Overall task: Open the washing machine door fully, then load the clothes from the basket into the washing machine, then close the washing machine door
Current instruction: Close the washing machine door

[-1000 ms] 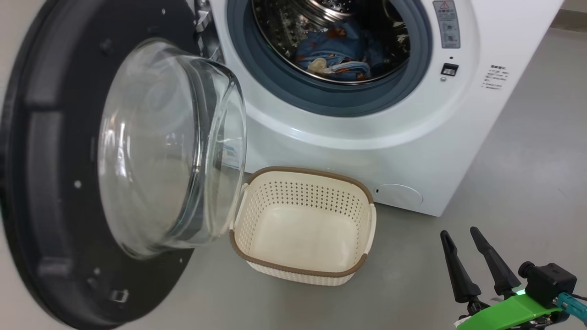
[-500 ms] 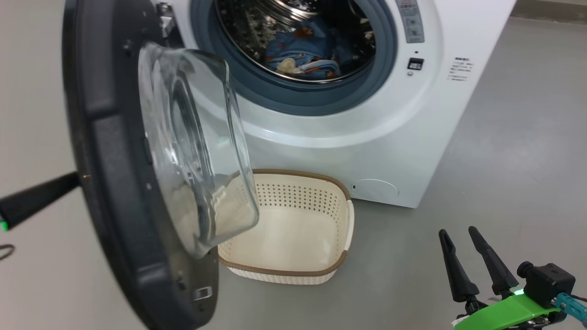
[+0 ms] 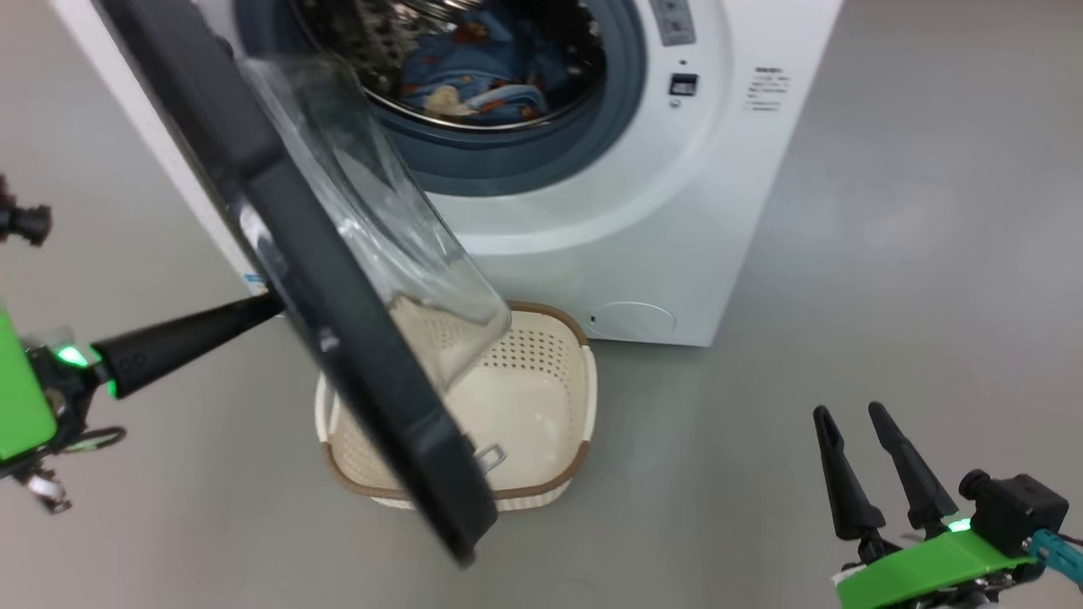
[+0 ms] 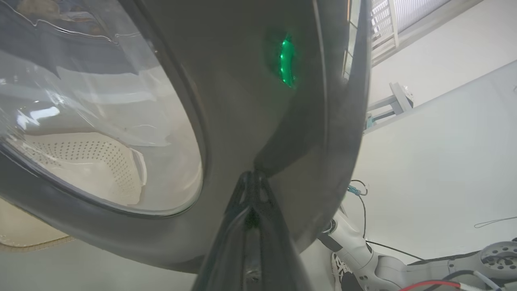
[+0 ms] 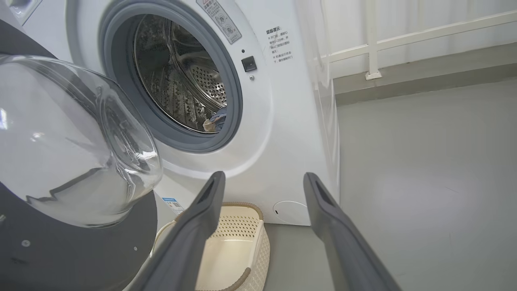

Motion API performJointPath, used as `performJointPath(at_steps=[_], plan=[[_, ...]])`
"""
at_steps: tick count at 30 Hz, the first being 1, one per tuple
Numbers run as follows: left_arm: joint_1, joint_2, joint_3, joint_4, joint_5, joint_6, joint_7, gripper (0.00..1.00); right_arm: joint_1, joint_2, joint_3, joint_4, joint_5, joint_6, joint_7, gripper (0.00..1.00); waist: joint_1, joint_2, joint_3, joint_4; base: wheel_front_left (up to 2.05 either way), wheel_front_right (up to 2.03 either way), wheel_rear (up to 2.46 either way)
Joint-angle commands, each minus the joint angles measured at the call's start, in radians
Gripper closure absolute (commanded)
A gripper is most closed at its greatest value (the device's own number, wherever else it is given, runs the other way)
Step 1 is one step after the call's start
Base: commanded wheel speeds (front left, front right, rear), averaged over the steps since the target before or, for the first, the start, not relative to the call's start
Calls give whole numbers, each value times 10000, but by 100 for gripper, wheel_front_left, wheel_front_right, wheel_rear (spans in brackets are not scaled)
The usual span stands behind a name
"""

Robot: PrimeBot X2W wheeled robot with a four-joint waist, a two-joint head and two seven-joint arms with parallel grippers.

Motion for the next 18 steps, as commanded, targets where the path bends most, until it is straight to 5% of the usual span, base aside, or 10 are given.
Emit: performJointPath(at_steps=[1,18], plan=[[-598,344,394,-248,100,-7,7,100,-328,-28,207,-290,-12,16,-48,0,0,0,247,-321,0,0,0],[-2272,-439,25,1029,1051,-86,-906,100,-742,262,135,-341,-19,16,-48,0,0,0,909,-1957,0,0,0]])
